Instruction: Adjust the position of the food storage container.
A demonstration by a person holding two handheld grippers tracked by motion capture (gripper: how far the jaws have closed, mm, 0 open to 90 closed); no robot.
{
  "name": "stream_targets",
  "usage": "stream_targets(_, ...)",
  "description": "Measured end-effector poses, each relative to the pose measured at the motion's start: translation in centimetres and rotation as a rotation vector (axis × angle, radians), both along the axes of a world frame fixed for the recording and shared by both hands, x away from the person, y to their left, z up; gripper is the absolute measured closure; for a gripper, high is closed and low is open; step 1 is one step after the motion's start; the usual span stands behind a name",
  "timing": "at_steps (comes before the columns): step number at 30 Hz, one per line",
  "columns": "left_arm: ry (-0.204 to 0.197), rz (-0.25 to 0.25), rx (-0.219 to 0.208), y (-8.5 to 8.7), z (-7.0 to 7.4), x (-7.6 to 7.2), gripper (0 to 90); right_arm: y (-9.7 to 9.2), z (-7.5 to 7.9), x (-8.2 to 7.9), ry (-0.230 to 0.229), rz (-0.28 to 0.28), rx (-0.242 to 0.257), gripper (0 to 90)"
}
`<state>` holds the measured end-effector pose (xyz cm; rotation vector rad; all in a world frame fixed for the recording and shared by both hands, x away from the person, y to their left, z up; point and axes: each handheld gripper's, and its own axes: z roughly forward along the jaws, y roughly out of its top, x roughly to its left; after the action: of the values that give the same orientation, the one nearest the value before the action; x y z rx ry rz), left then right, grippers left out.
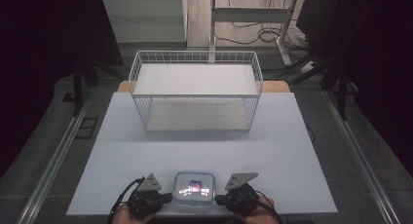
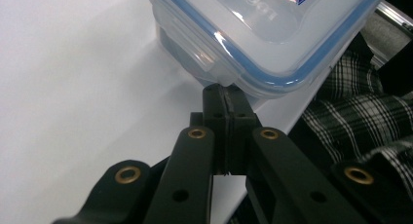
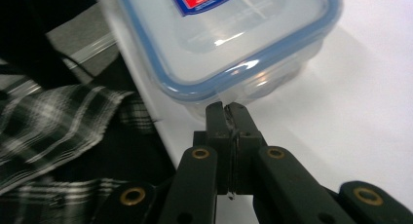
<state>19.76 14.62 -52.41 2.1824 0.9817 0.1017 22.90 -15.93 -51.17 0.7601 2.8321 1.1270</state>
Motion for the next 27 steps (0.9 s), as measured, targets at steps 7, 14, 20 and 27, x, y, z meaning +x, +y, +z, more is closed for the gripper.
stream_targets(7,-0.026,0.007,-0.012,-1.0,-0.4,2.2,90.0,-0.7,0.1,2.4,-0.027,-0.059,-0.01,89.1)
stream_targets(14,-0.064,0.06,-0.012,0.5,-0.3,2.2,74.7,-1.1,0.7,2.2,-0.092,-0.056,-0.045,84.4)
stream_targets(20,-0.104,0.068,-0.021,1.6,-0.8,1.9,36.0,-2.7,0.8,2.2,-0.129,-0.081,-0.032,55.4)
stream_targets(27,-0.109,0.053,-0.015,1.5,-1.4,1.9,19.0,-3.6,0.7,2.5,-0.12,-0.138,-0.007,28.0)
